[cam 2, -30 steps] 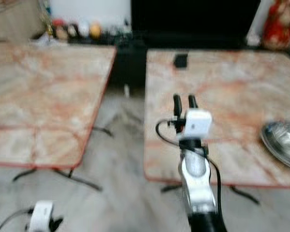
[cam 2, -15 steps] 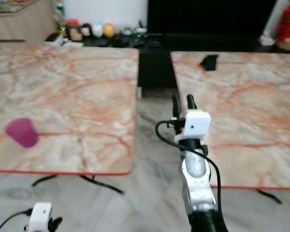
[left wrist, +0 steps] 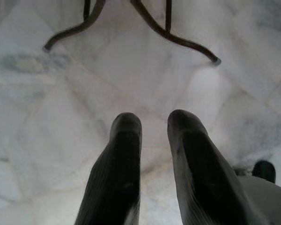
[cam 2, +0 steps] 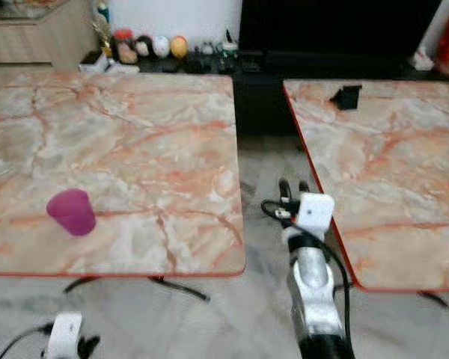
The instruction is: Setting the table
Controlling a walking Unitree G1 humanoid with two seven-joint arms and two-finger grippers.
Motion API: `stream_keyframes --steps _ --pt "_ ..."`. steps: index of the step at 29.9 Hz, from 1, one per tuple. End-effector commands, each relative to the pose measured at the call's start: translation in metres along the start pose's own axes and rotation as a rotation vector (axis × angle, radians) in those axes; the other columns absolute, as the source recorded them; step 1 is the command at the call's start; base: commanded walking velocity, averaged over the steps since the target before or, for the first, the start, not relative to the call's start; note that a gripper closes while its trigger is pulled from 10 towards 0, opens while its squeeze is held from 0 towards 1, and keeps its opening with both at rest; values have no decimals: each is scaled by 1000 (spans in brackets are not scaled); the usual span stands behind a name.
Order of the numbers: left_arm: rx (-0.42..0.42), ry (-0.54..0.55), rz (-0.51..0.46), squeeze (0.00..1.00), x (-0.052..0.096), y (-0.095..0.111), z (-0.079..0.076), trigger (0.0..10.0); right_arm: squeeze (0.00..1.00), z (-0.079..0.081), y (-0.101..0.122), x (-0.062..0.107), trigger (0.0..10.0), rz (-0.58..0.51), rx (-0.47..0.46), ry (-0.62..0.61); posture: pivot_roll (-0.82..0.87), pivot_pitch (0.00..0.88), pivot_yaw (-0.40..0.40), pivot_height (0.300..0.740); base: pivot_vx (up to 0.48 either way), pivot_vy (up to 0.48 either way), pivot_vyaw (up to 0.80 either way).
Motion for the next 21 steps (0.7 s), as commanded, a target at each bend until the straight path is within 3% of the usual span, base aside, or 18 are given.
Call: stream_keyframes --steps 1,7,10,16,19,21 --pt "-1 15 12 0 3 -6 4 10000 0 -8 -17 7 10000 69 -5 -34 65 0 3 724 0 0 0" --pt "3 16 14 0 3 -7 4 10000 0 -32 -49 26 10000 202 7 -112 69 0 0 724 0 0 0" --pt "2 15 17 0 4 -8 4 10000 0 -40 -76 43 10000 340 -14 -134 65 0 1 724 0 0 0" --pt "6 14 18 0 4 -8 3 10000 0 -58 -108 75 10000 521 42 -210 70 0 -1 724 0 0 0" --pt "7 14 19 0 4 -8 3 10000 0 -61 -113 81 10000 552 43 -226 70 0 -2 724 0 0 0" --pt "7 14 21 0 4 -9 3 10000 0 -68 -125 98 10000 632 33 -264 69 0 -1 724 0 0 0"
Point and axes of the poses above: a point about 5 cm out from each wrist's last joint towards the gripper, its own x axis pointing back from the gripper into the wrist, its own y axis along the axis of the wrist's last joint, z = x × y, the point moved 1 cm from there along -x, pointing out of the wrist towards the gripper, and after that the axes turned 11 degrees about -x, right-handed, at the moved point
